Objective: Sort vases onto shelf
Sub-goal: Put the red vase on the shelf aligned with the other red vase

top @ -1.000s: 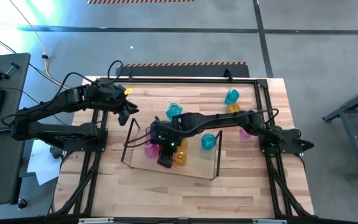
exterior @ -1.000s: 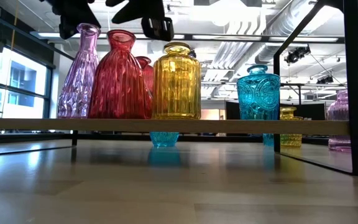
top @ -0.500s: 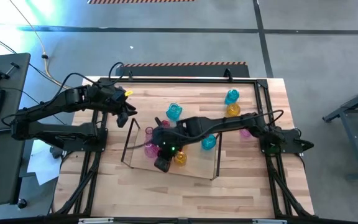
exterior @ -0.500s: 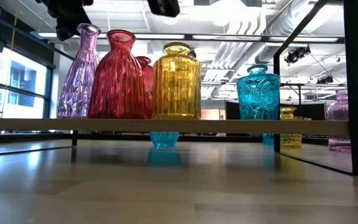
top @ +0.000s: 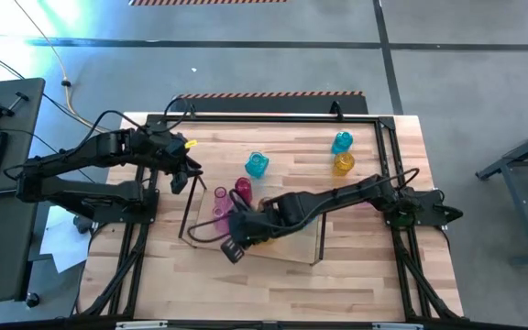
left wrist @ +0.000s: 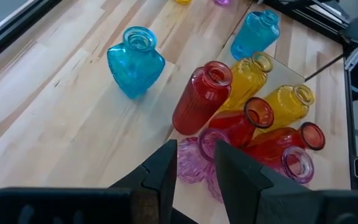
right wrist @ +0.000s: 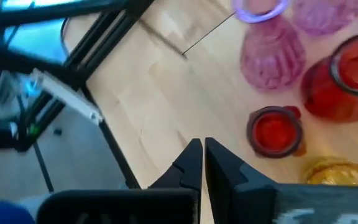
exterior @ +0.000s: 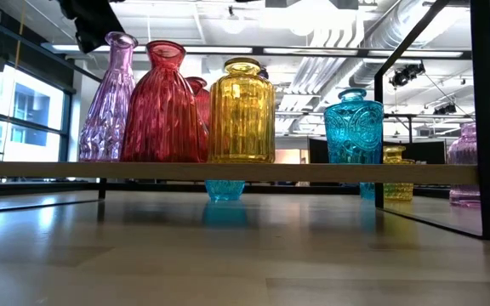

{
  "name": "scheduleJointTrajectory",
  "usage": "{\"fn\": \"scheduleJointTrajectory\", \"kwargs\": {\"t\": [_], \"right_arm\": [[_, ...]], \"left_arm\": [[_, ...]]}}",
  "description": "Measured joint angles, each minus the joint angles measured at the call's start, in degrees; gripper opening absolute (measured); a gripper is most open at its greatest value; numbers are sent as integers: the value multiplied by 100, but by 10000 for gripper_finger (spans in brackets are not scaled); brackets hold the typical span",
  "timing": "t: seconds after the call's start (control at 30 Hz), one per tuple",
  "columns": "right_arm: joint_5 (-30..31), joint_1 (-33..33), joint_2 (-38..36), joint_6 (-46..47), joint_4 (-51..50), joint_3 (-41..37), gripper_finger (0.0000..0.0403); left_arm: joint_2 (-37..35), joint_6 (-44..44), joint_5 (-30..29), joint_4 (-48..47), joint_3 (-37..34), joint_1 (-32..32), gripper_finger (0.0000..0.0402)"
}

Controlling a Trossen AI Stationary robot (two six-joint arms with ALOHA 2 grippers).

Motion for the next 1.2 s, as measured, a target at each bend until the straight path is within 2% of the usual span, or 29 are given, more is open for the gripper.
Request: {"fn": "scheduleJointTrajectory", "kwargs": {"t": [0.2, 0.3, 0.5, 0.87, 1.1, 1.2], "right_arm": [[171, 135, 0, 939, 181, -308, 0], [199, 211, 5, 1172, 620, -579, 0], [256, 287, -2, 1585, 563, -590, 0], [315, 251, 2, 1711, -204, -590, 0], [387, 235, -1, 1854, 94, -880, 0], [340, 234, 4, 1887, 658, -1153, 0]], "left_arm": [[0, 0, -2, 0, -2, -80, 99], [0, 0, -4, -2, -2, -122, 99], [0, -2, -13, -2, -2, -185, 99], [0, 36, -17, -2, -2, -184, 99], [0, 41, -17, -2, -2, -183, 99], [0, 41, -17, -2, -2, -183, 99]]}}
